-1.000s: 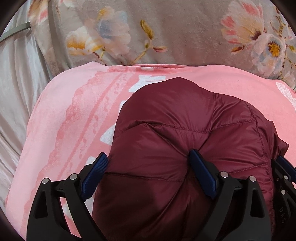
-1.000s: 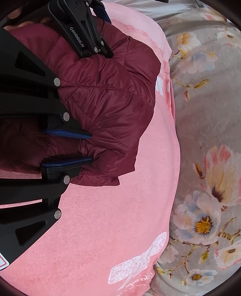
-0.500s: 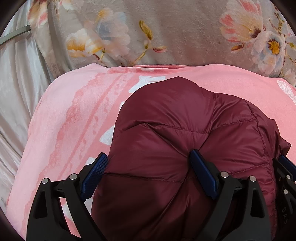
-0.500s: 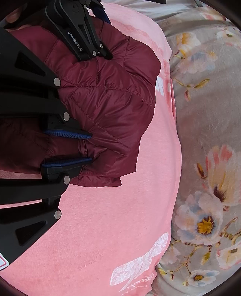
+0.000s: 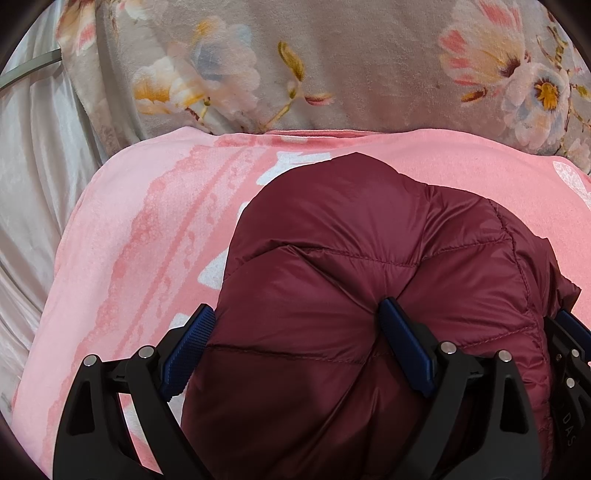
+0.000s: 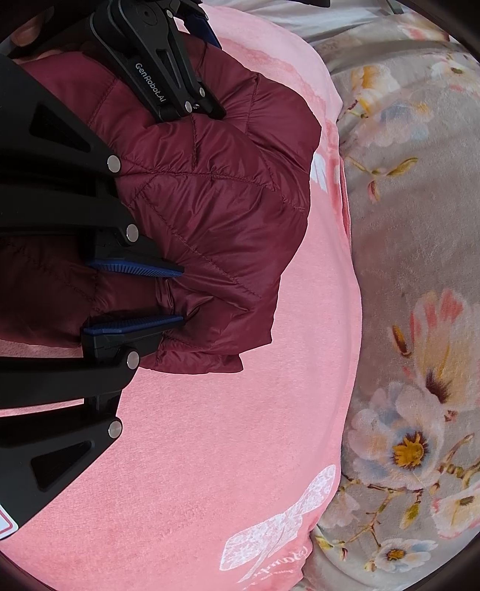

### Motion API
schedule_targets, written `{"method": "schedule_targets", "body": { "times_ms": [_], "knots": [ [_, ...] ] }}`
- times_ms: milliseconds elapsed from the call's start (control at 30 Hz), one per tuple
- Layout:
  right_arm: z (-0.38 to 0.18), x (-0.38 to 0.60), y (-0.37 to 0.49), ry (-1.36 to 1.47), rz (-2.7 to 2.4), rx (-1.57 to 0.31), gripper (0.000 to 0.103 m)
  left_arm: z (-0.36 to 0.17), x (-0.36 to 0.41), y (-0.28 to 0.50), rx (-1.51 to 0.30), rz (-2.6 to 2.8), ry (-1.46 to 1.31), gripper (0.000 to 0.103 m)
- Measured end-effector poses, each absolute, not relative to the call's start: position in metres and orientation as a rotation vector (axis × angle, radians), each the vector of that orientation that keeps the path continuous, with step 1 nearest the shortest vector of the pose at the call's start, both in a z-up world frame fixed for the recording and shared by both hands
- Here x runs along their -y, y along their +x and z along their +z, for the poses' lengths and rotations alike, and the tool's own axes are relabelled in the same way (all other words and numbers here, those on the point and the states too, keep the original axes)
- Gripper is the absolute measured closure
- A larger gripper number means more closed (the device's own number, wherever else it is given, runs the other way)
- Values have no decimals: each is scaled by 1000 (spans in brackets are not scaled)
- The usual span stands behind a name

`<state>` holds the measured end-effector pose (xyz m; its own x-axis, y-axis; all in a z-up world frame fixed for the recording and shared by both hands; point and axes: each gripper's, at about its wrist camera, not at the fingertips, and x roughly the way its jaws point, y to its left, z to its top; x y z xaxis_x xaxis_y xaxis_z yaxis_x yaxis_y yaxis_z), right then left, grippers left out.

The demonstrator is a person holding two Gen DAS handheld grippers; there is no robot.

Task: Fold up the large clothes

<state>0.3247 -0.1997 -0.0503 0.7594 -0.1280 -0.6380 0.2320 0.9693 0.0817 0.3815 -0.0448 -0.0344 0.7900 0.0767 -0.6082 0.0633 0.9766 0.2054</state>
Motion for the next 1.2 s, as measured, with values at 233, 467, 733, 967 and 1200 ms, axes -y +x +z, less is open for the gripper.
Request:
{"method": "schedule_targets", "body": {
  "times_ms": [233, 467, 733, 967, 1200],
  "knots": [
    [-50, 200, 325, 159, -197, -681, 82, -34, 45, 381, -660, 8, 220, 14],
    [-51, 203, 324, 169, -200, -683, 79, -34, 45, 381, -660, 10, 220, 14],
    [-49, 212, 322, 210, -170, -694, 77, -29, 39, 384, -694, 3, 174, 8],
    [-19, 200, 256, 202, -77, -703, 75, 4, 22, 325, -687, -23, 162, 8],
    [-51, 192, 236, 154, -106, -771, 68, -19, 16, 285, -736, 30, 254, 8]
  ]
}}
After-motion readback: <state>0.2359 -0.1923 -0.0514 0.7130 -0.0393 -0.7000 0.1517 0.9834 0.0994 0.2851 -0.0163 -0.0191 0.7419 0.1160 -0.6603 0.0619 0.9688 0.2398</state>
